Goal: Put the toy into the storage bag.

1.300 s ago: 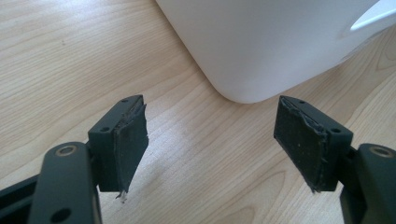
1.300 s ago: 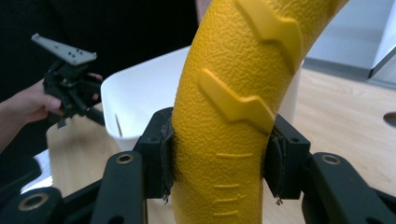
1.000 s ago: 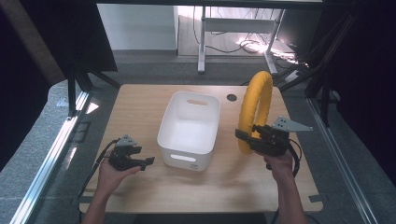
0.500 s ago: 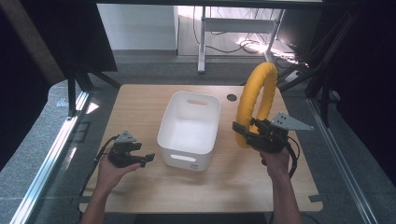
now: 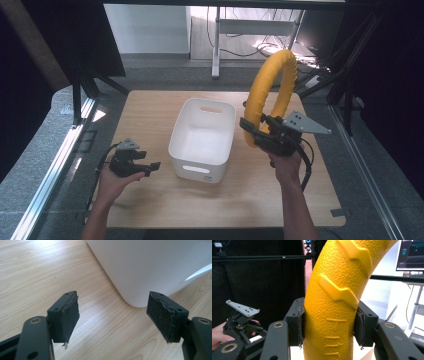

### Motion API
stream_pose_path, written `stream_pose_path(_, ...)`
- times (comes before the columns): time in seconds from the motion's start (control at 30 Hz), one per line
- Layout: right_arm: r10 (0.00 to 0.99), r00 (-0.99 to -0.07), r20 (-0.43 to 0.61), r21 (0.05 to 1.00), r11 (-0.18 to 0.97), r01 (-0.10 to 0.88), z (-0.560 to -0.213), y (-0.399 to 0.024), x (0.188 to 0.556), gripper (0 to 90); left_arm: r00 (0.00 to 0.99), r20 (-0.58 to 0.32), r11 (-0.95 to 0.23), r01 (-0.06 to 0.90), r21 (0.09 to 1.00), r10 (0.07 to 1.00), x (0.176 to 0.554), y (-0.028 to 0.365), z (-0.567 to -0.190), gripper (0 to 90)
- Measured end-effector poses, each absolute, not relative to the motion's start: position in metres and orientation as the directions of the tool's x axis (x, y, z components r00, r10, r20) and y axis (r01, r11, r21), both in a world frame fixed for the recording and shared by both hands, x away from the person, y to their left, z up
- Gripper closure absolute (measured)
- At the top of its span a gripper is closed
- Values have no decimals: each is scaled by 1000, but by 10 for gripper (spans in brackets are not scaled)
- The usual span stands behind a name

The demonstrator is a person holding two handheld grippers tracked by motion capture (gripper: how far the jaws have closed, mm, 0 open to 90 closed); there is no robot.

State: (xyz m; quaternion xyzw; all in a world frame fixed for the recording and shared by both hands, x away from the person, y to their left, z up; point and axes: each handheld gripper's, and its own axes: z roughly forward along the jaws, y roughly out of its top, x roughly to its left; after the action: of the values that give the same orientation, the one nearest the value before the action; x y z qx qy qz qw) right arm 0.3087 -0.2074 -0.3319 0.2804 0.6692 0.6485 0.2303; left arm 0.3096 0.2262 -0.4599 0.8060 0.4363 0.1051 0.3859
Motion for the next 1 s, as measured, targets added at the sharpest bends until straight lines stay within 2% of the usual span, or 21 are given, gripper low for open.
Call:
stream_pose_path(0.43,678,-735,-14,1000,16,-5,-312,-164,311,501,589,-177,-317,637,703,789,312,233,-461,260)
stream_pose_path(1.0,632,-774,-39,999,35,-22,-313,-104,315,499,573,-170,-311,643,700,802,315,244,-456,260)
